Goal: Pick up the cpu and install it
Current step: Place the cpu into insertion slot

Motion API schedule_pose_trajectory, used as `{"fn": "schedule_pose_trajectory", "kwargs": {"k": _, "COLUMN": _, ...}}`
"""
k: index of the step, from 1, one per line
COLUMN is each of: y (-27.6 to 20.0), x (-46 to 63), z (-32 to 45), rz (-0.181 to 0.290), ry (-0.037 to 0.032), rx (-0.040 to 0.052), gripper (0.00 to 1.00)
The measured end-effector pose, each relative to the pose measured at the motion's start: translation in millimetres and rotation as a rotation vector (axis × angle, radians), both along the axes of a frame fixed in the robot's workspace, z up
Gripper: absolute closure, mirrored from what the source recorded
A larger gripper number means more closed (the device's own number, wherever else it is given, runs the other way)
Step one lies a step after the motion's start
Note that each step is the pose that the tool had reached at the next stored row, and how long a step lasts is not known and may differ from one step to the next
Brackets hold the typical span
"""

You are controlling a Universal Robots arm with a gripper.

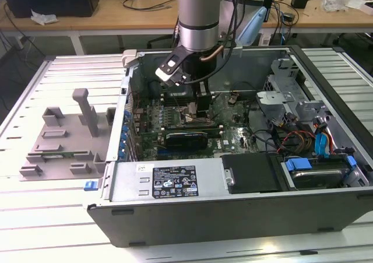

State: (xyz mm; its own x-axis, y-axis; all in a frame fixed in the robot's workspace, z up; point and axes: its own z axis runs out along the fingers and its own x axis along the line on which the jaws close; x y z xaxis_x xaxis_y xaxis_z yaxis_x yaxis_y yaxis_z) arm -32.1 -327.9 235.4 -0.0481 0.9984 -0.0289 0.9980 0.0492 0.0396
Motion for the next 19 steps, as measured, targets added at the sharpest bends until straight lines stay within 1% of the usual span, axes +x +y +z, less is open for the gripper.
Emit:
{"fn": "schedule_pose_trajectory", "kwargs": {"k": 2, "y": 3.2, "x": 0.0, "z": -1.5, "rz": 0.001, "ry": -0.0001, "rx": 0.0001, "gripper": 0.45}}
{"fn": "schedule_pose_trajectory", "kwargs": {"k": 3, "y": 4.0, "x": 0.0, "z": -2.0, "rz": 0.002, "ry": 0.0000, "rx": 0.0000, "gripper": 0.45}}
{"fn": "schedule_pose_trajectory", "kwargs": {"k": 5, "y": 6.8, "x": -2.3, "z": -4.2, "rz": 0.003, "ry": -0.0001, "rx": 0.0001, "gripper": 0.45}}
{"fn": "schedule_pose_trajectory", "kwargs": {"k": 10, "y": 7.3, "x": -2.9, "z": -5.3, "rz": 0.002, "ry": -0.0001, "rx": 0.0002, "gripper": 0.45}}
{"fn": "schedule_pose_trajectory", "kwargs": {"k": 13, "y": 7.2, "x": -3.4, "z": -10.2, "rz": 0.002, "ry": 0.0000, "rx": 0.0001, "gripper": 0.45}}
{"fn": "schedule_pose_trajectory", "kwargs": {"k": 16, "y": 7.5, "x": -3.4, "z": -12.2, "rz": -0.002, "ry": 0.0000, "rx": 0.0000, "gripper": 0.45}}
{"fn": "schedule_pose_trajectory", "kwargs": {"k": 19, "y": 11.6, "x": -3.4, "z": -13.6, "rz": -0.003, "ry": 0.0000, "rx": 0.0002, "gripper": 0.45}}
